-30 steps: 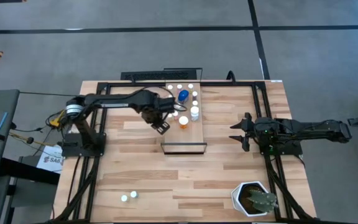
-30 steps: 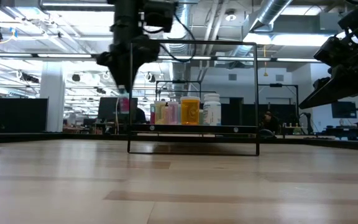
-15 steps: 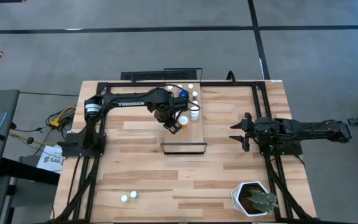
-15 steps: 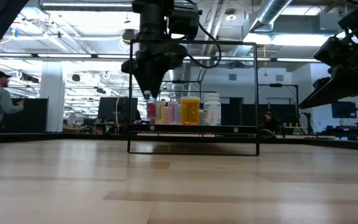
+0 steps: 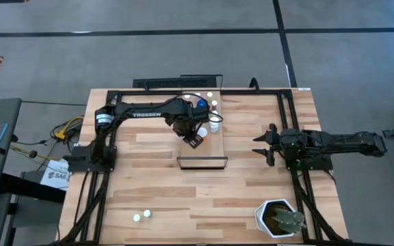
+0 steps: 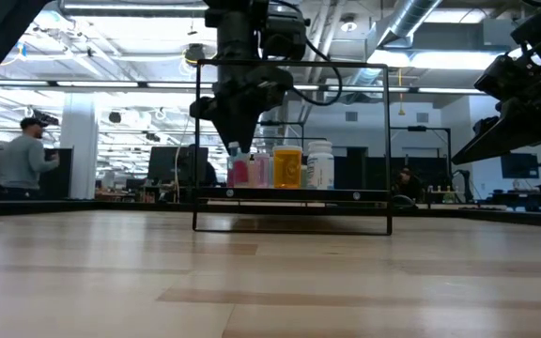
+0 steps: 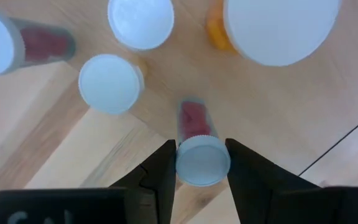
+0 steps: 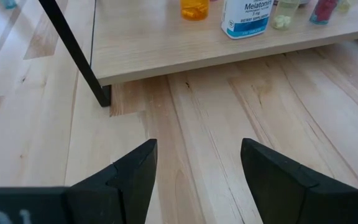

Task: Pick and place medicine bottles onto shelf by color
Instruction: Put the blue pill bottle on the shelf

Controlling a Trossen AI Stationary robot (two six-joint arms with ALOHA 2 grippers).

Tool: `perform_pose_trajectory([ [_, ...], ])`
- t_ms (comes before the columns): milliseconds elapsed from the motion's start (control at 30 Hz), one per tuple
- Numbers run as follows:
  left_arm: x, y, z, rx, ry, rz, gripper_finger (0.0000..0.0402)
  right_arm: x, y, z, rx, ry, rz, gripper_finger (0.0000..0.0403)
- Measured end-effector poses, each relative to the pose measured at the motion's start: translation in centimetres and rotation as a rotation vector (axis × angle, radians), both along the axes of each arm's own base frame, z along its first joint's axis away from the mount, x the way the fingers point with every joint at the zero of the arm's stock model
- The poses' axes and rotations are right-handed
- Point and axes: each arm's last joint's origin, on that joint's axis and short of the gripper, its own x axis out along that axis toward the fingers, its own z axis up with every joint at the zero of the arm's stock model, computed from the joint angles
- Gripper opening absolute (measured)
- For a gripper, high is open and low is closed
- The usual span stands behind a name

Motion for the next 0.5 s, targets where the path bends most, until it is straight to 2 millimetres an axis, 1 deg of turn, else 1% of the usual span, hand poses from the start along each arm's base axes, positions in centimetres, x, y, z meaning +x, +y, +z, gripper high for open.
perform_pose_trajectory([
  [500, -0.17, 0.0, -0.18, 0.008, 0.019, 0.003, 0.011, 0.0, 0.0, 0.0, 0.0, 0.0, 0.0, 0.0255],
])
